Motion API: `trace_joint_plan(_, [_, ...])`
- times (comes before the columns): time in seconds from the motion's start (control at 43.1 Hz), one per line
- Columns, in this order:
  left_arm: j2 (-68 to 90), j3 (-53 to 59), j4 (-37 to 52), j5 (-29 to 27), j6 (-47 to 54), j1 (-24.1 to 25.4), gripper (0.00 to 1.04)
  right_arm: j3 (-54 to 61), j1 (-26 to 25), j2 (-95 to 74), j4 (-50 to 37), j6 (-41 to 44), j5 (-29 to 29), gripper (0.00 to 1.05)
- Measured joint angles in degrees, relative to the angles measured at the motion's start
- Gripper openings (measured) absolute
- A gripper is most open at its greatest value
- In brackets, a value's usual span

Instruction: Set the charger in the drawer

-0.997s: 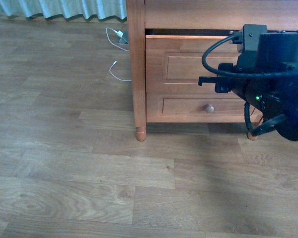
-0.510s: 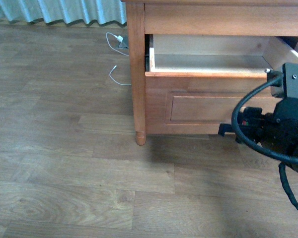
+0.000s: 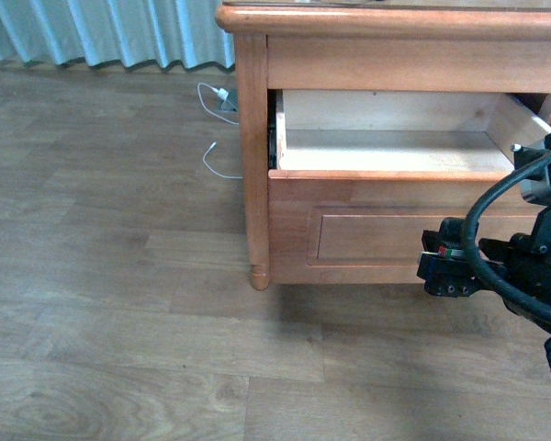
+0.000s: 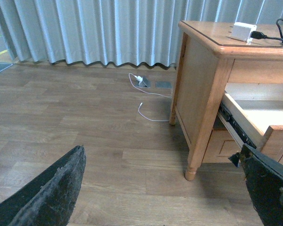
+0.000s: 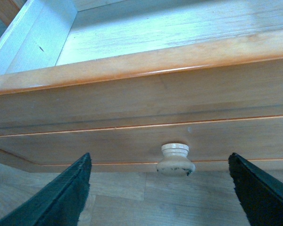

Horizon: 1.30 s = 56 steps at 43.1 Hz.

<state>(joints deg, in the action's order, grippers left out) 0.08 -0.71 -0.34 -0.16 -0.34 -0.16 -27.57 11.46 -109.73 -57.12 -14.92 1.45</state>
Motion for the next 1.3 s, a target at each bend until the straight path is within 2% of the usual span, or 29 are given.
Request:
trace_joint_plan(0.093, [0.00, 0.00, 0.02, 0.00, 0.00, 0.00, 0.99, 0.63, -1.05, 5.22, 5.66, 0.07, 1.44, 0.99])
trace_joint_plan(0.255, [0.00, 0.00, 0.02, 0.00, -0.02, 0.00, 0.99, 0.74, -3.80, 17.64, 16.17, 0.37, 4.11, 0.97])
trace_joint_plan(0.579, [0.00, 0.00, 0.00, 0.00, -0.02, 0.00, 0.99, 0.92, -6.12, 29.44, 22.73, 1.79, 3.82, 0.97])
trace_joint_plan(0.742, [0.00, 0.00, 0.02, 0.00, -0.02, 0.00, 0.99, 2.58, -6.62, 39.45, 29.03, 2.12, 5.44, 0.97])
trace_joint_plan(1.02, [0.00, 0.00, 0.02, 0.00, -0.02, 0.00, 0.99, 6.01, -8.66, 59.45, 43.80, 3.13, 10.78, 0.97])
trace_joint_plan(1.159, [0.00, 0.00, 0.02, 0.00, 0.00, 0.00, 0.99, 9.14, -11.74, 74.01, 54.18, 3.08, 13.51, 0.97])
trace_joint_plan(1.298, [0.00, 0.00, 0.02, 0.00, -0.02, 0.00, 0.99, 9.64, -12.46, 75.97, 54.80, 3.06, 13.51, 0.97])
